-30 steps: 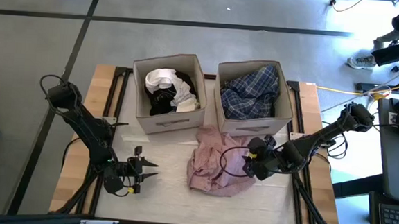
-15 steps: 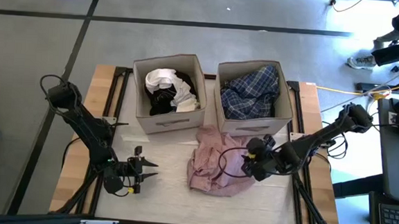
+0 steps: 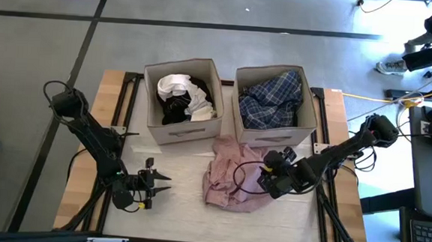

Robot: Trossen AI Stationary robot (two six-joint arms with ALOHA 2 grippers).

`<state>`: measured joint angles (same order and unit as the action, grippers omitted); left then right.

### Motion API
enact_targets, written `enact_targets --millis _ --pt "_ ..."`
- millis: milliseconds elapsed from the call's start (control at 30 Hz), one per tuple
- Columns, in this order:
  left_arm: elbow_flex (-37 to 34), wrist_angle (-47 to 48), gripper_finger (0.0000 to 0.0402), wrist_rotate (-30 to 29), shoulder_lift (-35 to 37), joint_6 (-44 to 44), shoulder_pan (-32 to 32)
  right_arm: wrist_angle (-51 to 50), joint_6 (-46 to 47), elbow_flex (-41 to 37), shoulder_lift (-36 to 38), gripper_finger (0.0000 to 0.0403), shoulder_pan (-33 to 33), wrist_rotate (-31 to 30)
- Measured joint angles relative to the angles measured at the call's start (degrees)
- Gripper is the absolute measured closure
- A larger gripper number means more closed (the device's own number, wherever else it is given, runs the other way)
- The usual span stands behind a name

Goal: Sort clothes
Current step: Put the pink polo shirt into the right laundry organizer

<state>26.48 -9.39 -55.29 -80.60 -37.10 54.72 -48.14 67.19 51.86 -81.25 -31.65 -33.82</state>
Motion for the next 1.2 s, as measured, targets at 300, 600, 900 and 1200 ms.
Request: enact_targets --millis 300,600,900,1200 --pt "0.0 0.0 0.0274 0.0 0.0 0.0 0.0 21.3 -8.7 0.0 -8.9 0.0162 1.8 -0.2" --pt "0.0 -0.4 0.0274 -1.8 0.0 0.0 -0.4 61.4 -29.1 0.1 -18.3 0.0162 1.8 17.3" --pt "0.0 -3.2 0.0274 -1.9 0.0 0.5 -4.1 41.2 -36.3 10.5 -12.1 0.0162 0.6 16.7" --pt "0.1 -16.3 0.0274 -0.3 0.0 12.9 -13.5 27.5 -31.5 8.4 -10.1 0.0162 -6.2 -0.1"
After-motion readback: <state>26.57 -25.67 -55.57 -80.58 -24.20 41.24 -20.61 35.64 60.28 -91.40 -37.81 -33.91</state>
